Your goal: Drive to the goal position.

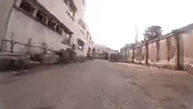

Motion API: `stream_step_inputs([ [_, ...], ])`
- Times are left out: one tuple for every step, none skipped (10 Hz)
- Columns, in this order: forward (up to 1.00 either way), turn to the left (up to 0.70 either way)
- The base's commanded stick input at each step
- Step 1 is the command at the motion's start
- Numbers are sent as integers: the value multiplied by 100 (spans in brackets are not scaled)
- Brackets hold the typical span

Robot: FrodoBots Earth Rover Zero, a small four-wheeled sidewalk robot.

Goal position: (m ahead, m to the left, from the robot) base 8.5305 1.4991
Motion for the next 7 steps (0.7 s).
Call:
stream_step_inputs([
  [100,0],
  [100,0],
  [100,0],
  [100,0],
  [100,0],
  [100,0],
  [100,0],
])
